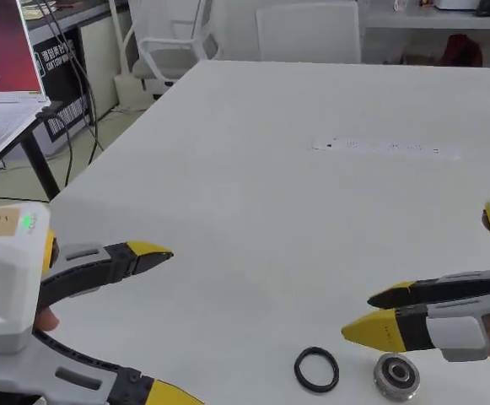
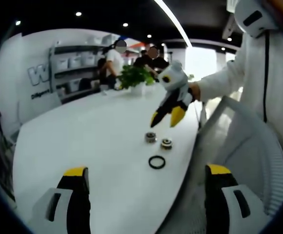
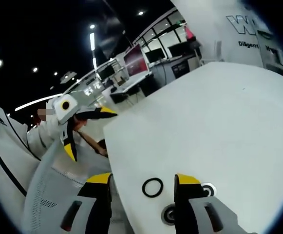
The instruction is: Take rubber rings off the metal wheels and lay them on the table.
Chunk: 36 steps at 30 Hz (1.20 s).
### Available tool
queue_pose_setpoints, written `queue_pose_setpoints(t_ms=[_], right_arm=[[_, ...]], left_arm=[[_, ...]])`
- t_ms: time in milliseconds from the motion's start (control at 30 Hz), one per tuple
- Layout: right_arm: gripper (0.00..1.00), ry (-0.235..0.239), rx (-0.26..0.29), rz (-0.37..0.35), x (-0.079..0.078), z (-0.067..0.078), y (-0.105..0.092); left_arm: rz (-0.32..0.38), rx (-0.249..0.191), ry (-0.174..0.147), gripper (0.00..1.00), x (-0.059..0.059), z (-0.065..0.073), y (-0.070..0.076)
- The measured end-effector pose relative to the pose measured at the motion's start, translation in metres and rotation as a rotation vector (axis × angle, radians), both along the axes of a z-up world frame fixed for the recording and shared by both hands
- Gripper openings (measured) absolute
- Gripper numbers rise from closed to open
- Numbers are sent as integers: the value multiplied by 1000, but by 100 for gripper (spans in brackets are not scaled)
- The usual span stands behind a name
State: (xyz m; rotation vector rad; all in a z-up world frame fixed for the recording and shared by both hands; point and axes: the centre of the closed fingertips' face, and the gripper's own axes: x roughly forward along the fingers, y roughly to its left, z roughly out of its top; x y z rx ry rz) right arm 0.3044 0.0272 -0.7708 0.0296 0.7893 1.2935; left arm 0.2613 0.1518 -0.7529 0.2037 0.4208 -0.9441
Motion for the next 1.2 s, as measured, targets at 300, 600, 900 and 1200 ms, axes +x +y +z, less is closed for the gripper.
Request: queue_pose_setpoints(t_ms=[300, 600, 900, 1200], right_arm=[[61, -75, 28, -53, -1, 24, -21], [68, -153, 62, -112, 0, 54, -42], [75, -279, 48, -172, 7, 74, -67], [87, -363, 19, -221, 4, 76, -98]], left_arm=[[-10, -2, -7, 100, 3, 3, -1], [-15, -7, -9, 100, 6, 4, 0], [2, -34, -22, 100, 8, 10, 1], [62, -68, -43, 100, 8, 19, 10]])
